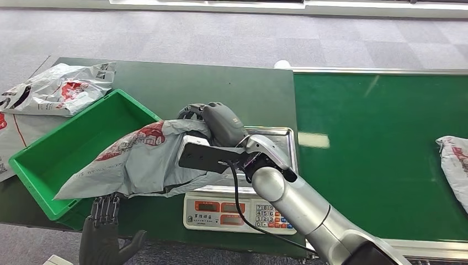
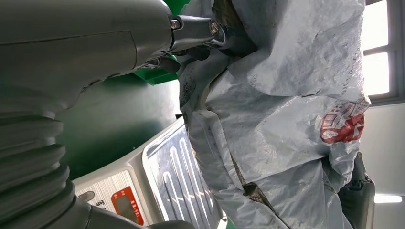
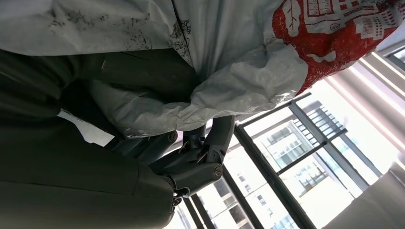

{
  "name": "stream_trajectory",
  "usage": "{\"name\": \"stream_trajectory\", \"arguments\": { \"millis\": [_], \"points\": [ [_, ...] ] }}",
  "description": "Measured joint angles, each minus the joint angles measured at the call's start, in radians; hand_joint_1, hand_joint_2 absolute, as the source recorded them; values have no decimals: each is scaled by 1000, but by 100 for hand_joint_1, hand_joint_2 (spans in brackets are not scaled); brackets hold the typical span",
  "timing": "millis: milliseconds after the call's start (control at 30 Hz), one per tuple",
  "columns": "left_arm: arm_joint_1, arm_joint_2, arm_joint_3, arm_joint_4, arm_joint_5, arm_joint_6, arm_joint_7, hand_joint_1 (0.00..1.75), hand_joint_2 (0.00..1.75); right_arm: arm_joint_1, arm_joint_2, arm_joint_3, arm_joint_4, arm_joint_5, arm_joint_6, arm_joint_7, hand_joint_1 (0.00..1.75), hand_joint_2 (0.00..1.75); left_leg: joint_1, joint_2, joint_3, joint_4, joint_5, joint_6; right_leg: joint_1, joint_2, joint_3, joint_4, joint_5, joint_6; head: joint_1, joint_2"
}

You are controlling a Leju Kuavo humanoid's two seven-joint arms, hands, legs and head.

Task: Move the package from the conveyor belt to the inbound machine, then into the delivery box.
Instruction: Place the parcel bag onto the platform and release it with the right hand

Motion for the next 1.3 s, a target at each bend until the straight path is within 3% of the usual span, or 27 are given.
{"name": "stream_trajectory", "arguments": {
  "millis": [533, 733, 833, 1033, 1300],
  "points": [
    [1, -3, 4, 3, 3, 8, 3, 0, 175, -46, 0, 19, 34, -31, 11, -7, 175, 175, 0, 0, 0, 0, 0, 0, 0, 0, 0, 0, 0, 0, 0, 0],
    [2, -7, 11, 3, 2, 4, 5, 0, 175, -85, -13, 28, 101, 4, -45, 34, 175, 175, 0, 0, 1, 0, 0, 0, 0, 0, 0, 0, 0, 0, 0, 0],
    [8, -8, 25, -5, 1, -41, 19, 0, 175, -47, -60, -24, 94, 52, -66, 35, 175, 175, 0, -2, 1, 1, 0, 0, 0, -2, 1, 0, 0, 0, 0, 0],
    [12, -2, 36, 4, 1, -84, 12, 0, 175, 103, -168, -217, -16, 128, -37, 15, 175, 175, -2, 0, -2, 2, -1, 2, -2, 0, -1, -1, 1, 2, 0, 0],
    [10, 2, 37, 14, 2, -85, 9, 0, 175, 145, -192, -277, -57, 148, -28, 13, 175, 175, -2, 6, -1, 2, -1, 2, -2, 6, -3, -1, 2, 3, 0, 0]
  ]
}}
